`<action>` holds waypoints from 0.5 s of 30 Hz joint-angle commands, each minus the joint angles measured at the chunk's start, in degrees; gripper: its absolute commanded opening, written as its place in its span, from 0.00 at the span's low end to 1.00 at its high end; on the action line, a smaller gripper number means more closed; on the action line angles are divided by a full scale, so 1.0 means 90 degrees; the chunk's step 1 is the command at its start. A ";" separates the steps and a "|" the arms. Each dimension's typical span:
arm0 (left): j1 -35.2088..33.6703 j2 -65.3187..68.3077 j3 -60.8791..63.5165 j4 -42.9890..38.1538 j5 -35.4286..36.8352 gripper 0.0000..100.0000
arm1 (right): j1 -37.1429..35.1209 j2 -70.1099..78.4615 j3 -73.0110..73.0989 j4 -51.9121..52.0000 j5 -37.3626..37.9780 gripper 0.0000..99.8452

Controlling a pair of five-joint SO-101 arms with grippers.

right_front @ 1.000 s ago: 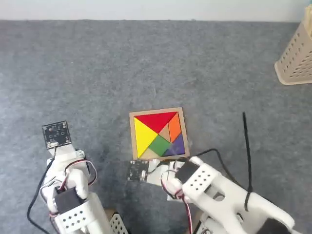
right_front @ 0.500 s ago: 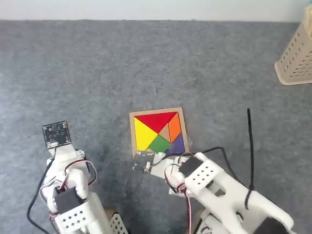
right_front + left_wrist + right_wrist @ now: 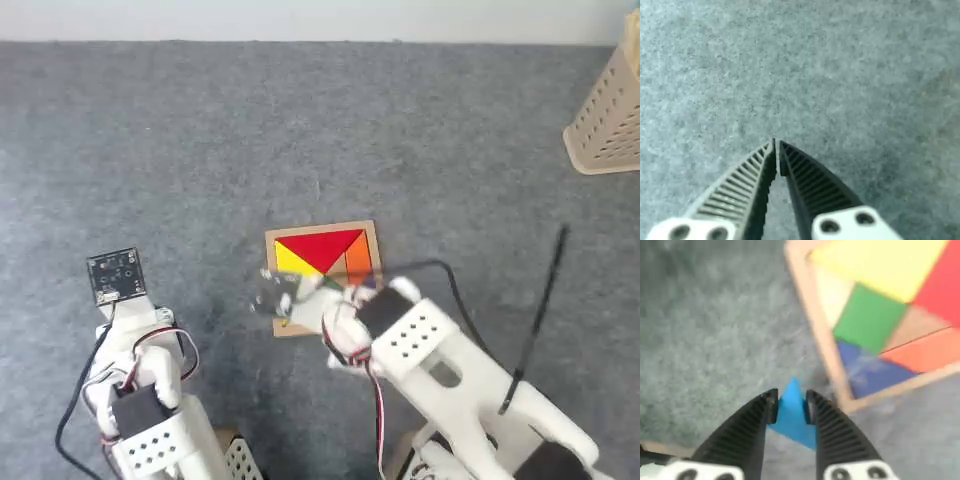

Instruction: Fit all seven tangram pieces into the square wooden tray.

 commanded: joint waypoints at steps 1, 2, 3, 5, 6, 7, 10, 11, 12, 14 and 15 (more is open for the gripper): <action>0.0020 -0.0049 -0.0054 0.0039 0.0098 0.01 | 0.0073 0.0493 -0.1426 0.0337 0.0264 0.01; 0.0020 -0.0049 -0.0054 0.0039 0.0098 0.01 | 0.0073 0.0835 -0.1670 0.0327 0.0254 0.01; 0.0020 -0.0049 -0.0054 0.0039 0.0098 0.01 | 0.0073 0.1216 -0.1885 0.0298 0.0274 0.01; 0.0020 -0.0049 -0.0054 0.0039 0.0098 0.01 | 0.0093 0.2066 -0.2315 0.0093 0.0234 0.01; 0.0020 -0.0049 -0.0054 0.0039 0.0098 0.01 | 0.0132 0.2486 -0.2520 -0.0034 0.0234 0.01; 0.0020 -0.0049 -0.0054 0.0039 0.0098 0.01 | 0.0181 0.2877 -0.2745 -0.0161 0.0234 0.01; 0.0020 -0.0049 -0.0054 0.0039 0.0098 0.01 | 0.0357 0.3951 -0.3370 -0.0435 0.0234 0.01; 0.0020 -0.0049 -0.0054 0.0039 0.0098 0.01 | 0.0366 0.4225 -0.3556 -0.0425 0.0234 0.01; 0.0020 -0.0049 -0.0054 0.0039 0.0098 0.01 | 0.0396 0.4420 -0.3683 -0.0386 0.0225 0.01; 0.0020 -0.0049 -0.0054 0.0039 0.0098 0.01 | 0.0562 0.4488 -0.3829 -0.0103 0.0068 0.01; 0.0020 -0.0049 -0.0054 0.0039 0.0098 0.01 | 0.0689 0.4371 -0.3829 0.0063 -0.0059 0.01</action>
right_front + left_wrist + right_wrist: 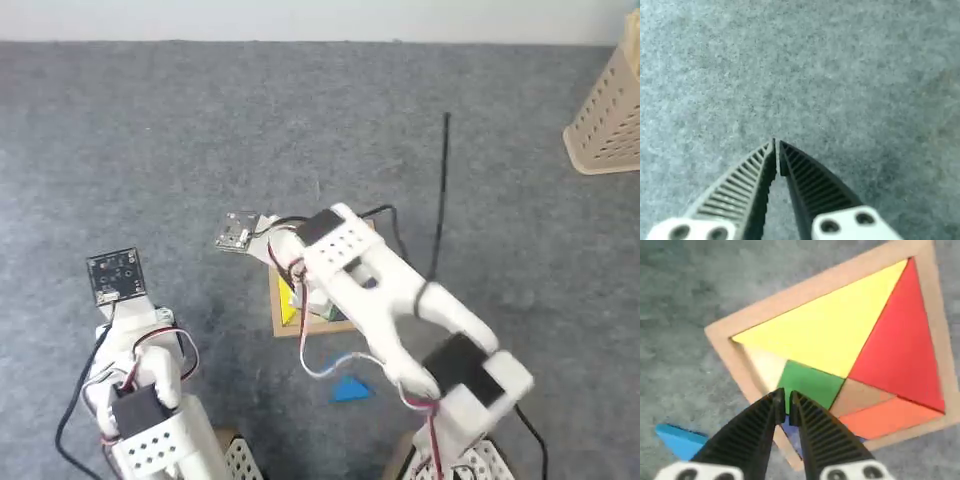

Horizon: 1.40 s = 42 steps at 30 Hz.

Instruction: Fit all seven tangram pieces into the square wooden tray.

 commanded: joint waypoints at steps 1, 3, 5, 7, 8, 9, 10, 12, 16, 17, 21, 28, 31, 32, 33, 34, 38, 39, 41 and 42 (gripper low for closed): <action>0.0020 -0.0049 -0.0054 0.0039 0.0098 0.01 | 0.0454 -0.0386 -0.0440 0.0503 -0.0244 0.01; 0.0020 -0.0049 -0.0054 0.0039 0.0098 0.01 | 0.0601 -0.1089 0.0029 0.0689 -0.0274 0.01; 0.0020 -0.0049 -0.0054 0.0039 0.0098 0.01 | 0.0435 -0.2027 0.0987 0.0552 -0.0303 0.01; 0.0020 -0.0049 -0.0054 0.0039 0.0098 0.01 | 0.0112 -0.2965 0.2081 0.0278 -0.0303 0.01; 0.0020 -0.0049 -0.0054 0.0039 0.0098 0.01 | -0.0044 -0.3385 0.2549 0.0220 -0.0225 0.01; 0.0020 -0.0049 -0.0054 0.0039 0.0098 0.01 | -0.0151 -0.3766 0.2989 0.0200 -0.0137 0.03; 0.0020 -0.0049 -0.0054 0.0039 0.0098 0.01 | -0.0249 -0.4078 0.3360 0.0230 0.0049 0.06; 0.0020 -0.0049 -0.0054 0.0039 0.0098 0.01 | -0.0405 -0.4469 0.3966 0.0308 0.0283 0.13; 0.0020 -0.0049 -0.0054 0.0039 0.0098 0.01 | -0.0845 -0.4645 0.4796 -0.0034 0.0098 0.22; 0.0020 -0.0049 -0.0054 0.0039 0.0098 0.01 | -0.0982 -0.4645 0.4991 -0.0259 -0.0020 0.22; 0.0020 -0.0049 -0.0054 0.0039 0.0098 0.01 | -0.1675 -0.4645 0.5519 -0.0894 -0.0400 0.21; 0.0020 -0.0049 -0.0054 0.0039 0.0098 0.01 | -0.2027 -0.4645 0.5568 -0.1245 -0.1065 0.21; 0.0020 -0.0049 -0.0054 0.0039 0.0098 0.01 | -0.2027 -0.4645 0.5568 -0.1304 -0.1114 0.21; 0.0020 -0.0049 -0.0054 0.0039 0.0098 0.01 | -0.2027 -0.4645 0.5568 -0.1304 -0.1114 0.21; 0.0020 -0.0049 -0.0054 0.0039 0.0098 0.01 | -0.2027 -0.4645 0.5568 -0.1314 -0.1114 0.21; 0.0020 -0.0049 -0.0054 0.0039 0.0098 0.01 | -0.2027 -0.4645 0.5568 -0.1314 -0.1114 0.21; 0.0020 -0.0049 -0.0054 0.0039 0.0098 0.01 | -0.2027 -0.4645 0.5568 -0.1314 -0.1074 0.16; 0.0020 -0.0049 -0.0054 0.0039 0.0098 0.01 | -0.2027 -0.4645 0.5568 -0.1324 -0.1074 0.13; 0.0020 -0.0049 -0.0054 0.0039 0.0098 0.01 | -0.2027 -0.4645 0.5578 -0.1402 -0.1094 0.07; 0.0020 -0.0049 -0.0054 0.0039 0.0098 0.01 | -0.2027 -0.4645 0.5578 -0.1402 -0.1104 0.06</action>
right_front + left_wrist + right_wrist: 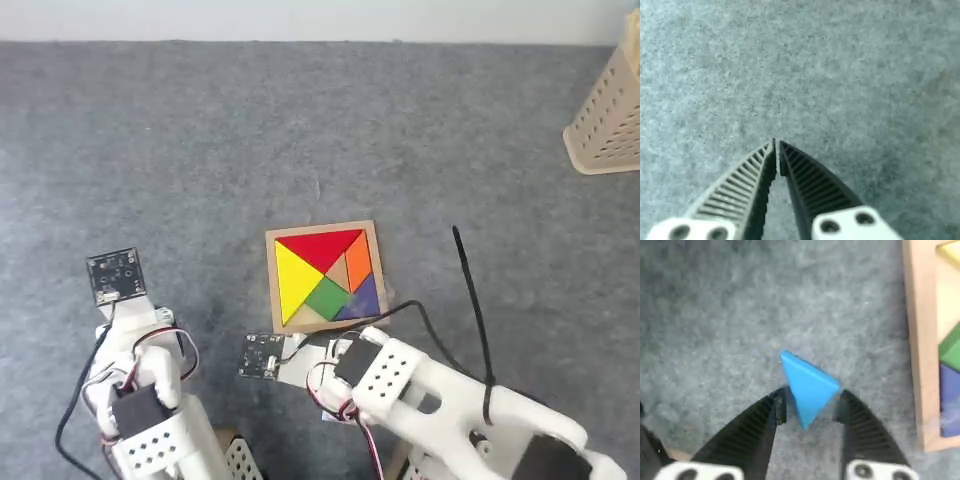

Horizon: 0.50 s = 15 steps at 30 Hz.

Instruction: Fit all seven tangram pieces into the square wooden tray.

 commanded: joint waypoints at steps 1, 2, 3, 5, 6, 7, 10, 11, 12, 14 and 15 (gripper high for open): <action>0.0029 -0.0049 -0.0054 0.0039 0.0098 0.01 | -0.0054 -0.0230 -0.0010 -0.0122 -0.0059 0.06; 0.0029 -0.0049 -0.0054 0.0039 0.0098 0.01 | -0.0054 -0.0230 -0.0010 -0.0122 -0.0059 0.07; 0.0029 -0.0049 -0.0054 0.0039 0.0098 0.01 | -0.0054 -0.0230 -0.0010 -0.0122 -0.0068 0.10; 0.0029 -0.0049 -0.0054 0.0039 0.0098 0.01 | -0.0054 -0.0230 -0.0010 -0.0122 -0.0068 0.15; 0.0029 -0.0049 -0.0054 0.0039 0.0098 0.01 | -0.0054 -0.0230 -0.0020 -0.0122 -0.0068 0.17; 0.0029 -0.0049 -0.0054 0.0039 0.0098 0.01 | -0.0054 -0.0230 -0.0020 -0.0122 -0.0068 0.19; 0.0029 -0.0049 -0.0054 0.0039 0.0098 0.01 | -0.0054 -0.0288 -0.0020 -0.0122 -0.0068 0.22; 0.0029 -0.0049 -0.0054 0.0039 0.0098 0.01 | -0.0054 -0.0298 -0.0029 -0.0122 -0.0068 0.23; 0.0029 -0.0049 -0.0054 0.0039 0.0098 0.01 | -0.0054 -0.0298 -0.0049 -0.0122 -0.0068 0.23; 0.0029 -0.0049 -0.0054 0.0039 0.0098 0.01 | -0.0083 -0.0308 -0.0068 -0.0122 -0.0059 0.23; 0.0029 -0.0049 -0.0054 0.0039 0.0098 0.01 | -0.0093 -0.0308 -0.0068 -0.0142 -0.0039 0.23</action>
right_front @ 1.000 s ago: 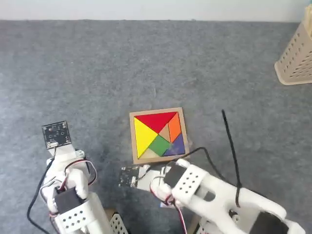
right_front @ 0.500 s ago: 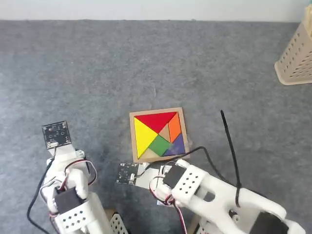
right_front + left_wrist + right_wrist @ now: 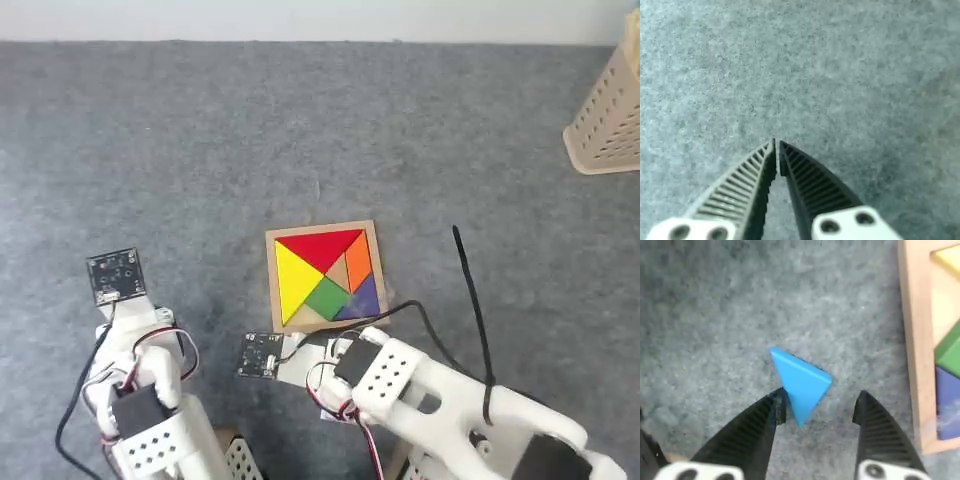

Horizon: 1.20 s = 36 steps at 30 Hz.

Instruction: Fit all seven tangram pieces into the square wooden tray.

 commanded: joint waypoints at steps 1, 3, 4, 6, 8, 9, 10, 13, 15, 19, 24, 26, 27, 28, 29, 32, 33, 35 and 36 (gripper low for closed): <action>0.0029 -0.0049 -0.0054 0.0039 0.0098 0.01 | -0.0093 -0.0308 -0.0068 -0.0171 -0.0049 0.23; 0.0029 -0.0049 -0.0054 0.0039 0.0098 0.01 | -0.0093 -0.0308 -0.0059 -0.0269 -0.0039 0.23; 0.0029 -0.0049 -0.0054 0.0039 0.0098 0.01 | -0.0103 -0.0308 -0.0059 -0.0308 -0.0029 0.23; 0.0029 -0.0049 -0.0054 0.0039 0.0098 0.01 | -0.0142 -0.0308 -0.0059 -0.0464 -0.0020 0.23; 0.0029 -0.0049 -0.0054 0.0039 0.0098 0.01 | -0.0308 -0.0308 -0.0039 -0.0659 -0.0010 0.23; 0.0029 -0.0049 -0.0054 0.0039 0.0098 0.01 | -0.0415 -0.0278 -0.0039 -0.0718 0.0000 0.23; 0.0029 -0.0049 -0.0054 0.0039 0.0098 0.01 | -0.0513 -0.0259 -0.0020 -0.0728 0.0049 0.23; 0.0029 -0.0049 -0.0054 0.0039 0.0098 0.01 | -0.0542 -0.0230 0.0000 -0.0679 0.0088 0.23; 0.0029 -0.0049 -0.0054 0.0039 0.0098 0.01 | -0.0376 -0.0230 0.0127 -0.0679 0.0039 0.23; 0.0029 -0.0049 -0.0054 0.0039 0.0098 0.01 | -0.0161 -0.0249 0.0391 -0.0698 0.0029 0.23; 0.0029 -0.0049 -0.0054 0.0039 0.0098 0.01 | -0.0161 -0.0288 0.0400 -0.0698 0.0029 0.23; 0.0029 -0.0049 -0.0054 0.0039 0.0098 0.01 | -0.0161 -0.0298 0.0400 -0.0698 0.0029 0.23; 0.0029 -0.0049 -0.0054 0.0039 0.0098 0.01 | -0.0181 -0.0298 0.0400 -0.0708 0.0029 0.23; 0.0029 -0.0049 -0.0054 0.0039 0.0098 0.01 | -0.0190 -0.0298 0.0391 -0.0728 0.0039 0.23; 0.0029 -0.0049 -0.0054 0.0039 0.0098 0.01 | -0.0190 -0.0288 0.0391 -0.0786 0.0039 0.22; 0.0029 -0.0049 -0.0054 0.0039 0.0098 0.01 | -0.0190 -0.0259 0.0391 -0.0796 0.0039 0.16; 0.0029 -0.0049 -0.0054 0.0039 0.0098 0.01 | -0.0190 -0.0259 0.0391 -0.0796 0.0039 0.14; 0.0029 -0.0049 -0.0054 0.0039 0.0098 0.01 | -0.0190 -0.0269 0.0391 -0.0796 0.0029 0.10; 0.0029 -0.0049 -0.0054 0.0039 0.0098 0.01 | -0.0190 -0.0269 0.0391 -0.0796 0.0049 0.09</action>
